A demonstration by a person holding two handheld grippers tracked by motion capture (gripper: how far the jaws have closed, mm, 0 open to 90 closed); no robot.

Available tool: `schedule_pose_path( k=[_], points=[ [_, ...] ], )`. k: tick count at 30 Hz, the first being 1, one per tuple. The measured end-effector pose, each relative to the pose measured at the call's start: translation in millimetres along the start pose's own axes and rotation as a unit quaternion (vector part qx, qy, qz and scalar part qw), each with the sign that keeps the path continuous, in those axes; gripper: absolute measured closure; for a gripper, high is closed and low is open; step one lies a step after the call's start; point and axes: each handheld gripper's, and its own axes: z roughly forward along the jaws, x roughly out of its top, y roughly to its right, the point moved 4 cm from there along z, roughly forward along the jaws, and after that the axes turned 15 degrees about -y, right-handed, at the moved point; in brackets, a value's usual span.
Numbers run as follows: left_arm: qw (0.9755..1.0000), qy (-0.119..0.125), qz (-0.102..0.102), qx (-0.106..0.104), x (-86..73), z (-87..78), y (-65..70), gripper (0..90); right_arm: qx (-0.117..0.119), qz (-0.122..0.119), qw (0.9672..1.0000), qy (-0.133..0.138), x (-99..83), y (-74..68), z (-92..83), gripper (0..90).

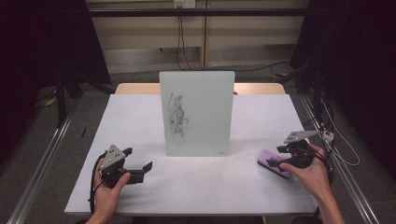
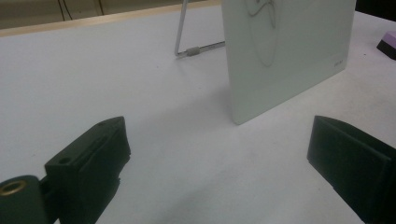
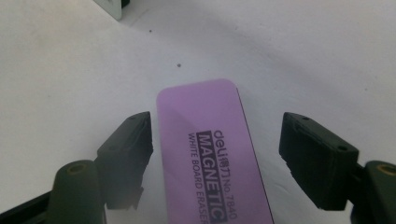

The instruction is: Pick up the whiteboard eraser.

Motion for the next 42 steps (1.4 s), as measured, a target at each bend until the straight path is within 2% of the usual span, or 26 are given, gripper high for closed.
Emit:
schedule_pose_path(
  k=[6,7,8,9,14,21,34,38,42],
  points=[
    [1.0,0.0,0.0,-0.001,-0.1,0.5,0.6,5.4,-0.007,-0.018,0.9994,-0.028,-2.7,-0.8,4.9,27.5],
    [1.0,0.0,0.0,-0.001,0.1,0.4,0.7,5.4,-0.01,-0.026,0.9988,-0.04,-3.6,-1.5,6.2,31.7],
    [1.0,0.0,0.0,-0.001,0.2,0.4,0.7,5.4,-0.01,-0.026,0.9988,-0.04,-3.6,-1.5,6.2,31.7],
    [1.0,0.0,-0.001,0.0,0.2,0.5,0.7,5.4,-0.014,-0.033,0.9978,-0.055,-4.3,-2.5,7.6,33.9],
    [1.0,-0.002,0.001,-0.004,0.0,1.5,0.8,5.4,-0.013,-0.04,0.9972,-0.062,-5.3,-3.1,7.7,38.5],
    [1.0,-0.004,0.004,-0.001,-0.3,0.9,0.1,5.4,-0.028,-0.055,0.994,-0.09,-4.4,-5.6,9.8,39.5],
    [1.0,-0.006,0.002,-0.003,-0.5,1.8,-0.1,5.4,-0.037,-0.044,0.9946,-0.087,-3.3,-5.2,8.7,40.8],
    [1.0,-0.006,0.0,-0.003,-0.9,1.5,0.1,5.4,-0.031,-0.036,0.997,-0.062,-0.6,-5.2,4.7,40.8],
    [1.0,-0.007,-0.003,-0.003,-2.0,1.3,-0.8,5.4,-0.032,-0.034,0.9975,-0.053,1.8,-6.0,4.5,40.9]
  ],
)
